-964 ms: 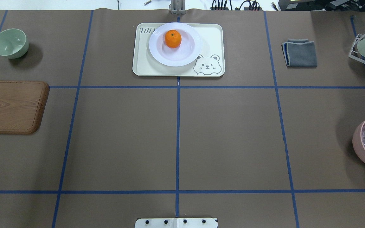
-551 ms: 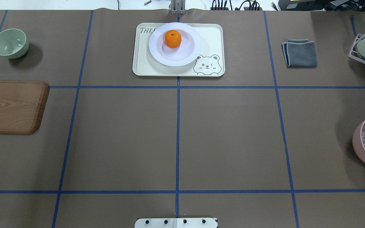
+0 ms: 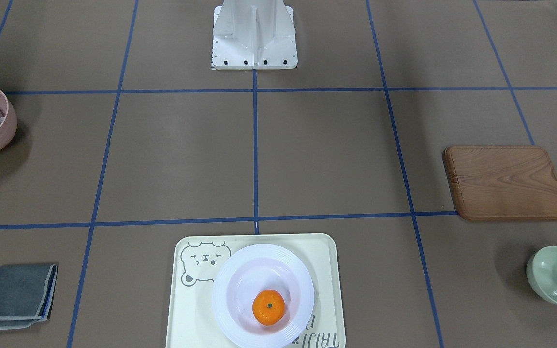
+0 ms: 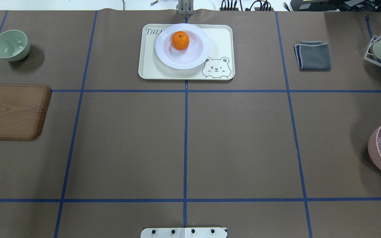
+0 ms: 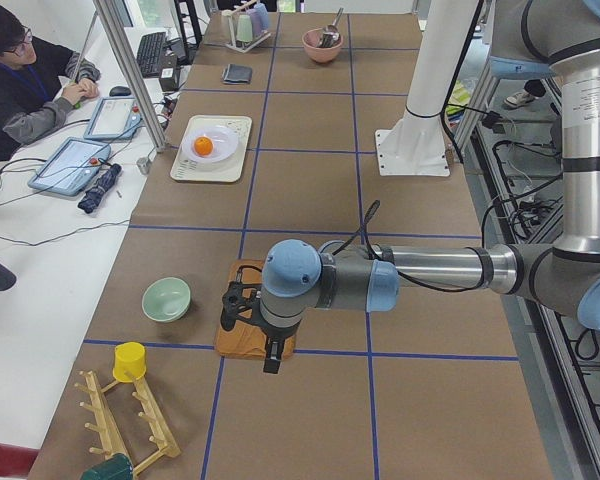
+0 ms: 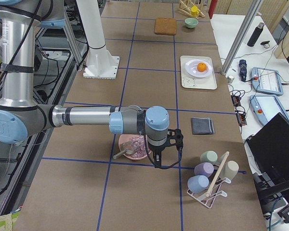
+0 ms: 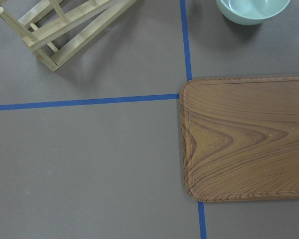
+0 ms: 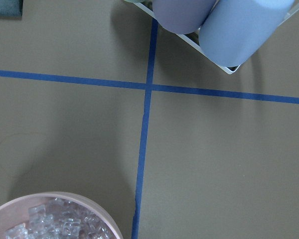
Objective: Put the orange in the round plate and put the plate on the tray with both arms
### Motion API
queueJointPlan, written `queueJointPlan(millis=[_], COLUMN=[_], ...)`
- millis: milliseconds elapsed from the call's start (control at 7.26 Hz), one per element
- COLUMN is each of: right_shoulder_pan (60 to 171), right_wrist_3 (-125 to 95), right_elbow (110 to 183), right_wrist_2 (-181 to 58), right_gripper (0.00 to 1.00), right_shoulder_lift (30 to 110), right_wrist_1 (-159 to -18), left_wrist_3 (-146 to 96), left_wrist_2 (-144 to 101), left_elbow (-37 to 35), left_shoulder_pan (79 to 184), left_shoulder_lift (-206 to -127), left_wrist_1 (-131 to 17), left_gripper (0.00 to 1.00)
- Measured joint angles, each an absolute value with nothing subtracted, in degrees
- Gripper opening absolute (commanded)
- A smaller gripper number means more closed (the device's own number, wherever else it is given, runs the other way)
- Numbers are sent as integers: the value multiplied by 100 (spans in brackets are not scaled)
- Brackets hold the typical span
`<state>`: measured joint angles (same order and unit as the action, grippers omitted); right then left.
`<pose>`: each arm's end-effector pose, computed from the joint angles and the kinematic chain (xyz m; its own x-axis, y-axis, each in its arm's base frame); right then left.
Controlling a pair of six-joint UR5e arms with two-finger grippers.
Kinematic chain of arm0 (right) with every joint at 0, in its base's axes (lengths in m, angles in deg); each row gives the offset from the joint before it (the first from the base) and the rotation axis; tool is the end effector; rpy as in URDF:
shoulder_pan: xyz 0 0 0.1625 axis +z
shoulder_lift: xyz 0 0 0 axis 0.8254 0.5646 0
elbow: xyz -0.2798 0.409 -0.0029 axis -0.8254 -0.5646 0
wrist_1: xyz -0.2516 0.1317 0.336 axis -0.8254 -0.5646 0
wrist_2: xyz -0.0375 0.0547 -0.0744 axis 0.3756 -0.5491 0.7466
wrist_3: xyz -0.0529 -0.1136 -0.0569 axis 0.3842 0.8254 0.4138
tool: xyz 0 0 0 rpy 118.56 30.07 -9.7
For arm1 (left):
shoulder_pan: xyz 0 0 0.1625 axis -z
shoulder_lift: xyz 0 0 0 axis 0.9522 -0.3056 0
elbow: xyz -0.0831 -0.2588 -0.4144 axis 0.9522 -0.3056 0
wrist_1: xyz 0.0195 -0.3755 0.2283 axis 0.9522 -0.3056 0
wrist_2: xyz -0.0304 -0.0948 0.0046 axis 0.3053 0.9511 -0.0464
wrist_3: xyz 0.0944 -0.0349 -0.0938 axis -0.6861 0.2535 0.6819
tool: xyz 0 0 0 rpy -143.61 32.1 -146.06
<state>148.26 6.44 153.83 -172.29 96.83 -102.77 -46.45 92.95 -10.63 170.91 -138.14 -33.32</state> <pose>0.0594 -0.4640 0.7224 0.7233 -0.0831 0.6855 0.0163 0.9945 0.1033 -0.1024 -0.4418 0.7266 0.7085 0.0686 -0.7023 0.0688 0.9838 0.1655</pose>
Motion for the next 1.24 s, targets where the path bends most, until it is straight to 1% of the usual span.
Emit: queueJointPlan(millis=[1240], right_shoulder_pan=[14809], right_wrist_3=[644], right_elbow=[15390], right_wrist_2=[-17332], right_gripper=[100], right_shoulder_lift=[9680], right_wrist_1=[-10269], left_wrist_3=[-4645], left_wrist_2=[9293], left_elbow=[-1055], left_shoulder_pan=[17074], left_shoulder_lift=[-13821], left_wrist_1=[-3333], left_gripper=[100])
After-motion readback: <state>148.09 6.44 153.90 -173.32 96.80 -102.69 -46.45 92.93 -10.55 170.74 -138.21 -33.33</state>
